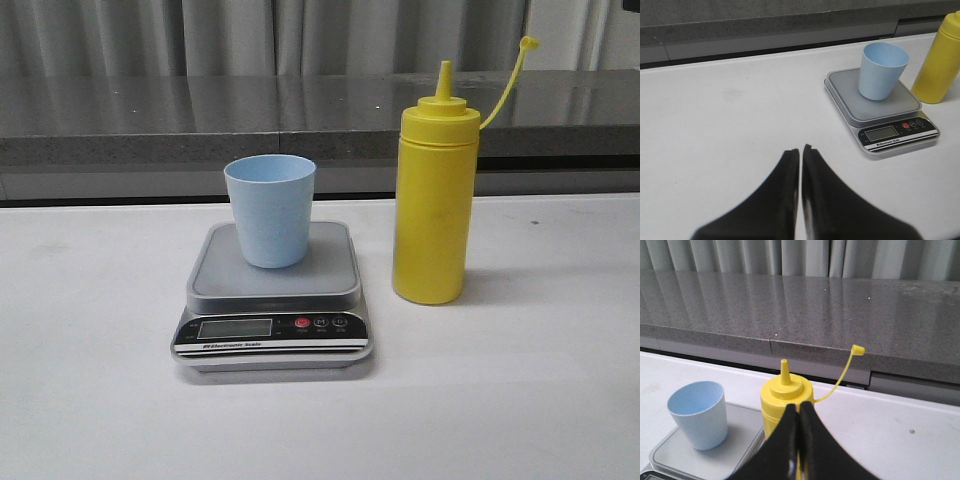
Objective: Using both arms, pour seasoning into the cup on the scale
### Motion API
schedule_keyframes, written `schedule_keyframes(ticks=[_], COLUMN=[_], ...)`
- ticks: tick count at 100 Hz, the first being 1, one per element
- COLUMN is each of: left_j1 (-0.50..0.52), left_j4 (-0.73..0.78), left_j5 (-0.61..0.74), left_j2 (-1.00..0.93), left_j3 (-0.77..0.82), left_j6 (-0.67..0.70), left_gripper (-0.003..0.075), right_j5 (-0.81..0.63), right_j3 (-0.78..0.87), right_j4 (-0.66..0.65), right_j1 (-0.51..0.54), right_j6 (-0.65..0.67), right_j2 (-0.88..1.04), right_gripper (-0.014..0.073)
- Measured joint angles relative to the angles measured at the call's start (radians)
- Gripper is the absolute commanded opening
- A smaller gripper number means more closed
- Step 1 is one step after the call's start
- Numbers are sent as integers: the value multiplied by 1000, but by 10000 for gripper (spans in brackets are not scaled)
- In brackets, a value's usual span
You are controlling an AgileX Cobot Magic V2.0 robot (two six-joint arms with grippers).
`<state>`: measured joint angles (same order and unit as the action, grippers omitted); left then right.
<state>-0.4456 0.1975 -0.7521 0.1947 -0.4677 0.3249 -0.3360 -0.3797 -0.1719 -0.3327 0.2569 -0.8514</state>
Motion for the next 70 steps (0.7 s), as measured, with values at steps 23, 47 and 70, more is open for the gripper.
schedule_keyframes(ticks=[23, 47, 70], left_j1=[0, 0, 0], left_j4=[0, 0, 0], left_j5=[0, 0, 0], left_j2=[0, 0, 0], left_j3=[0, 0, 0], left_j6=[0, 0, 0], left_gripper=[10, 10, 10], right_j5=[155, 253, 290], right_j3=[4, 4, 4], right_j4=[0, 0, 0], right_j1=[0, 0, 0], right_j6=[-9, -13, -34], right_j2=[153, 264, 338], right_gripper=[-69, -69, -69])
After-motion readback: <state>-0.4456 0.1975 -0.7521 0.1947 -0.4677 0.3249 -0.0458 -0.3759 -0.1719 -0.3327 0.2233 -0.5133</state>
